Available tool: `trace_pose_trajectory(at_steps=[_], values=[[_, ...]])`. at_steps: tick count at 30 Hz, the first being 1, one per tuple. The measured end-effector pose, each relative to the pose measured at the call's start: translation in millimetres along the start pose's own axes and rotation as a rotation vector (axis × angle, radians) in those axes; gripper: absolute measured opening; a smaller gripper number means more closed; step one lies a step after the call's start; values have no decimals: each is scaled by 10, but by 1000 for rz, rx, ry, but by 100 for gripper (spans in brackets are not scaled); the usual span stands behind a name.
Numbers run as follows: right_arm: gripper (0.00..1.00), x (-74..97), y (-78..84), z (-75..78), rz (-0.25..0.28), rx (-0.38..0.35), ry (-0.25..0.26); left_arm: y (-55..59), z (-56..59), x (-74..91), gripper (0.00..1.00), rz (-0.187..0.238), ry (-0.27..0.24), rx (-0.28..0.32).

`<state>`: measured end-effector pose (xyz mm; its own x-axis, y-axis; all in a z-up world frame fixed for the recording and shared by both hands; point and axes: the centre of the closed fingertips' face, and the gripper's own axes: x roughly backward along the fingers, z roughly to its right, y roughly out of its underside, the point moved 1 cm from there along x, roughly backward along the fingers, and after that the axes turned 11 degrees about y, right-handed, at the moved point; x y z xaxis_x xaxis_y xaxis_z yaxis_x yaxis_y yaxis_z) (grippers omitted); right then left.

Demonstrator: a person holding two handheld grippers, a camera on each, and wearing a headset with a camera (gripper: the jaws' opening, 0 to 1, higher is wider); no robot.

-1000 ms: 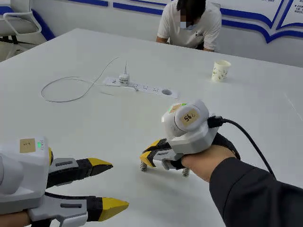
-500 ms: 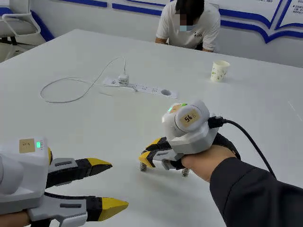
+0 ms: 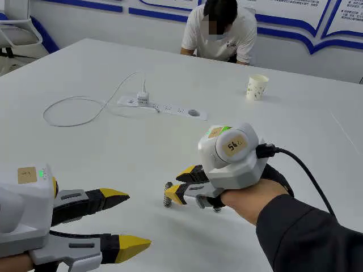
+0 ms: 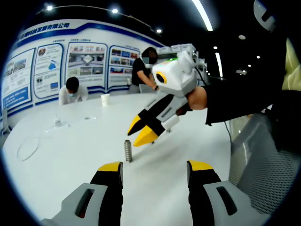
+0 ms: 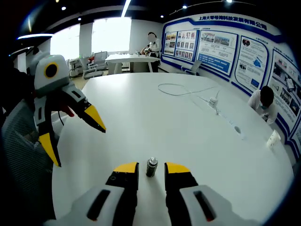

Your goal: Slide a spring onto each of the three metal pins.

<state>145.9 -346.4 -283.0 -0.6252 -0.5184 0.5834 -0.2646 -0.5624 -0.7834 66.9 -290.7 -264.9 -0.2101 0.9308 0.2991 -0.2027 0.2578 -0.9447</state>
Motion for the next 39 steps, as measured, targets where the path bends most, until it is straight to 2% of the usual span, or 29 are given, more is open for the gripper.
trace_pose_trajectory(at_steps=[19, 28, 39], values=[[28, 429, -54, -52, 81, -45, 25, -20, 14, -44, 59, 5, 12, -1], [30, 638, 59, -58, 96, -43, 42, -34, 32, -51, 60, 4, 17, -6], [32, 916, 166, 42, 138, -69, 70, -53, 53, -61, 62, 1, 23, -12]])
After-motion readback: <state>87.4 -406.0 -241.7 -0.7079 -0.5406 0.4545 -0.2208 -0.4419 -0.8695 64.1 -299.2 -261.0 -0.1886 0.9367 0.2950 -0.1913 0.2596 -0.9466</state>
